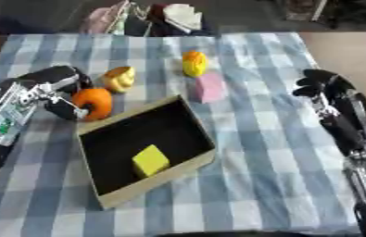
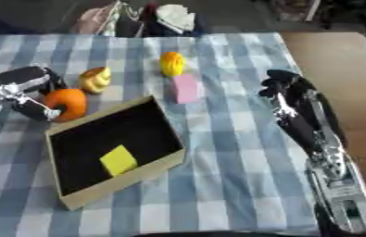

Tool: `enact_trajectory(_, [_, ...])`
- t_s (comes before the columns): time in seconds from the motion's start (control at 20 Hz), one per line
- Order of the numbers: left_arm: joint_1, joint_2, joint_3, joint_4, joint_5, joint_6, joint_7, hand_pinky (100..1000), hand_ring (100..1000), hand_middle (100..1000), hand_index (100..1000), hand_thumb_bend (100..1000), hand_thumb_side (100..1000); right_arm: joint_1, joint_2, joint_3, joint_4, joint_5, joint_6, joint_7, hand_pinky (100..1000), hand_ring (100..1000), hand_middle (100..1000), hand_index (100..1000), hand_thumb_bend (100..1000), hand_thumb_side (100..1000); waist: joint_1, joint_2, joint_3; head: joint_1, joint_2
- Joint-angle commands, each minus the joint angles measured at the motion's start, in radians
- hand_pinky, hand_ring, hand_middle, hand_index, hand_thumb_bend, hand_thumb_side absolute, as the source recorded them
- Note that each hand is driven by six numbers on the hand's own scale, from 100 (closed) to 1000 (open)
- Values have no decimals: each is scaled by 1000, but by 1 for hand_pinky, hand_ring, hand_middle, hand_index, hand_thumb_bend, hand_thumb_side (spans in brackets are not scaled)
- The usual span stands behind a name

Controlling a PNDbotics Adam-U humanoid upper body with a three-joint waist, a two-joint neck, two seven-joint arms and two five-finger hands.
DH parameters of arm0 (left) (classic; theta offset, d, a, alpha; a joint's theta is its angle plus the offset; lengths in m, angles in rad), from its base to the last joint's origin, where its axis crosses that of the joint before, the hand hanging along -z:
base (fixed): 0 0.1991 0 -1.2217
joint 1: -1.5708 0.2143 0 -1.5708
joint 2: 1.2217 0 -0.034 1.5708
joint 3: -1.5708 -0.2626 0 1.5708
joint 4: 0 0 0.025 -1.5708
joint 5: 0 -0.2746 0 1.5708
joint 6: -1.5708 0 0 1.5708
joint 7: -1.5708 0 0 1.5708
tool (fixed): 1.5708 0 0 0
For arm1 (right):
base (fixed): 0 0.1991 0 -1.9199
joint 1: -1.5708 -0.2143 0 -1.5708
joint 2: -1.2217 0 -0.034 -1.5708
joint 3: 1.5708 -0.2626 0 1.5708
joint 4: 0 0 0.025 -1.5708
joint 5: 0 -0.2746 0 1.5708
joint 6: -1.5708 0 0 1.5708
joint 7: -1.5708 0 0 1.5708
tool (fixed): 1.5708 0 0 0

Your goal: Pick up objects on the table and place them in the box.

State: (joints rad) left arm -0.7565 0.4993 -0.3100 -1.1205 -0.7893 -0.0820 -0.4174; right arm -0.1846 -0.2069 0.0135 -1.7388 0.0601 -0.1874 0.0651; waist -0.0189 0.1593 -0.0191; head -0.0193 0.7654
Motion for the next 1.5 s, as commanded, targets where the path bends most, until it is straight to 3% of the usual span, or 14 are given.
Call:
enact_trajectory(0.05, [-5, 12, 7, -50, 8, 8, 60, 586, 444, 463, 572, 100, 146, -8, -9, -2, -12, -3, -1, 2, 781, 644, 644, 786, 100, 580, 14, -23, 2, 0, 5])
enact_trajectory(0.55, [24, 78, 18, -382, 124, 71, 101, 585, 432, 456, 565, 100, 152, -10, -10, -4, -13, -1, -1, 1, 782, 644, 644, 786, 100, 579, 15, -21, 5, -10, 5])
enact_trajectory(0.8, [-13, 80, -25, -487, 214, 81, 86, 601, 445, 467, 577, 100, 149, -10, -9, 0, -15, -4, -5, 6, 782, 644, 644, 785, 100, 575, 14, -25, -2, -14, 5])
enact_trajectory(1.15, [-96, -7, -114, -421, 212, 30, 4, 621, 467, 485, 598, 100, 148, -12, -3, 21, -15, -14, -10, 36, 783, 644, 638, 781, 100, 578, 10, -28, -24, -8, 5])
enact_trajectory(1.5, [-93, -60, -177, -285, 234, -41, -114, 642, 491, 507, 621, 100, 159, -13, -6, 29, -13, -26, -20, 70, 783, 642, 630, 757, 100, 582, 15, -20, -57, -7, 5])
